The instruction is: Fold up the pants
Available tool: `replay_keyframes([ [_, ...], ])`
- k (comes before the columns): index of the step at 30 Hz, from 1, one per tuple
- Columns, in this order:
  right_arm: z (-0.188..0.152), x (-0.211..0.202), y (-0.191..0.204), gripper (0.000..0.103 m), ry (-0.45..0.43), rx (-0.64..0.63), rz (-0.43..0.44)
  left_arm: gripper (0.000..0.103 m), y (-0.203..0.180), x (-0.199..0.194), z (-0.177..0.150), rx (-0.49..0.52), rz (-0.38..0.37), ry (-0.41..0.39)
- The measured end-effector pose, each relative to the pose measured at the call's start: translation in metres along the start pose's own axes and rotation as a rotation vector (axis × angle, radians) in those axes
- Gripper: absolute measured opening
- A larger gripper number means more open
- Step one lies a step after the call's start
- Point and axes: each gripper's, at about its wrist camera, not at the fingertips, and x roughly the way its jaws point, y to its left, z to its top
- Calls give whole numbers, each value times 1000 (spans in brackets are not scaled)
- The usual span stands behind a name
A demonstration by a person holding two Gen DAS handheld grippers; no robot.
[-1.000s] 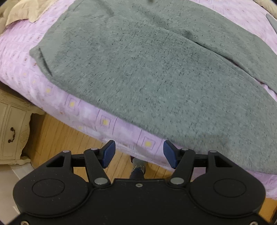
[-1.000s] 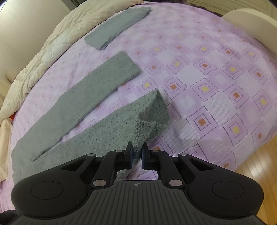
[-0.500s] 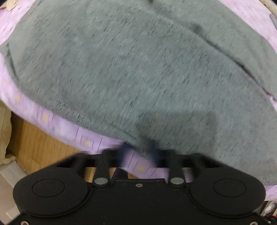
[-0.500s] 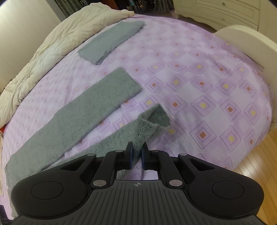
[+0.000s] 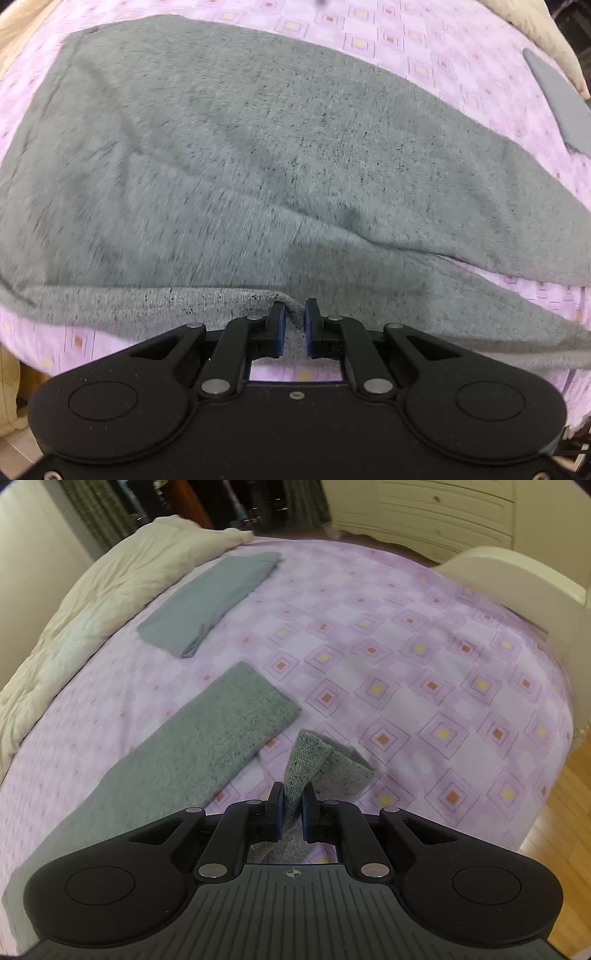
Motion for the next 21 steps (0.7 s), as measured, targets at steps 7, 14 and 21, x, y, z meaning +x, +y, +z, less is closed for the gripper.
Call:
replay_keyframes([
  [7, -8, -10, 11, 9, -41, 62, -12, 13, -6, -17, 11, 76, -2, -44],
  [14, -1, -32, 0, 9, -66, 152, 2, 13, -13, -56, 17, 125, -2, -130],
  [21, 23, -45, 0, 9, -31, 204, 4, 13, -28, -97, 18, 168, 31, -157],
])
